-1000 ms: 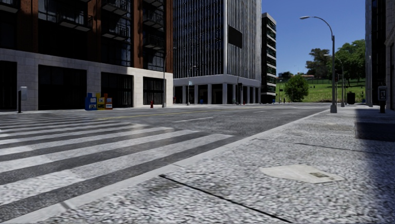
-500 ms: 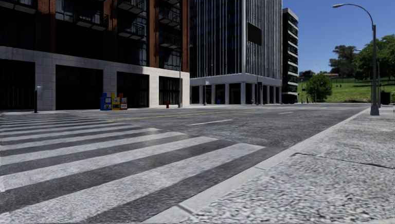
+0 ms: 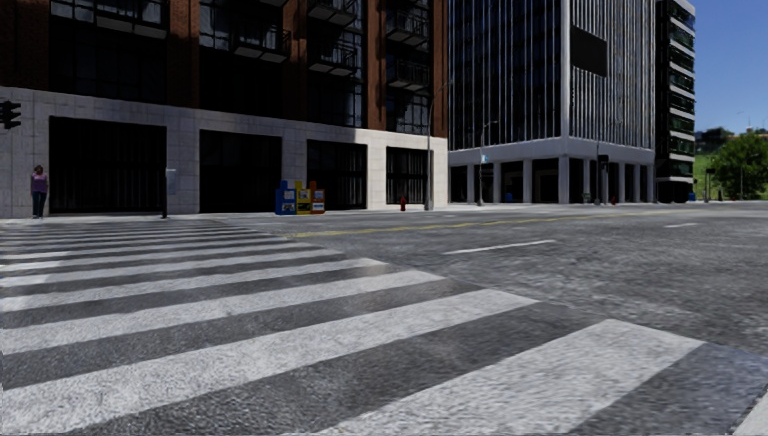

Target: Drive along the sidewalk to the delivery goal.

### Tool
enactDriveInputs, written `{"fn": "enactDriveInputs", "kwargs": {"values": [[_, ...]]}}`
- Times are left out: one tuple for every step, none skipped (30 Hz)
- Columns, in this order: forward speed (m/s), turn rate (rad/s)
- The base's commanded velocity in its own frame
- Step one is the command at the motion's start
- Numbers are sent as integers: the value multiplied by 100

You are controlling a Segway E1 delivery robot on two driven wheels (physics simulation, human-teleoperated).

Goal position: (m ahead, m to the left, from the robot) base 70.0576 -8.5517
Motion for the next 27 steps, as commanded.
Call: {"fn": "enactDriveInputs", "kwargs": {"values": [[200,55],[200,55],[200,56],[200,56],[200,57],[200,57],[200,58],[200,58],[200,58],[200,58],[200,58],[200,58],[200,58],[200,58],[200,58],[200,58],[200,58],[200,58],[200,58],[200,58],[200,58],[200,58],[200,58],[200,58],[200,58],[200,58],[200,58]]}}
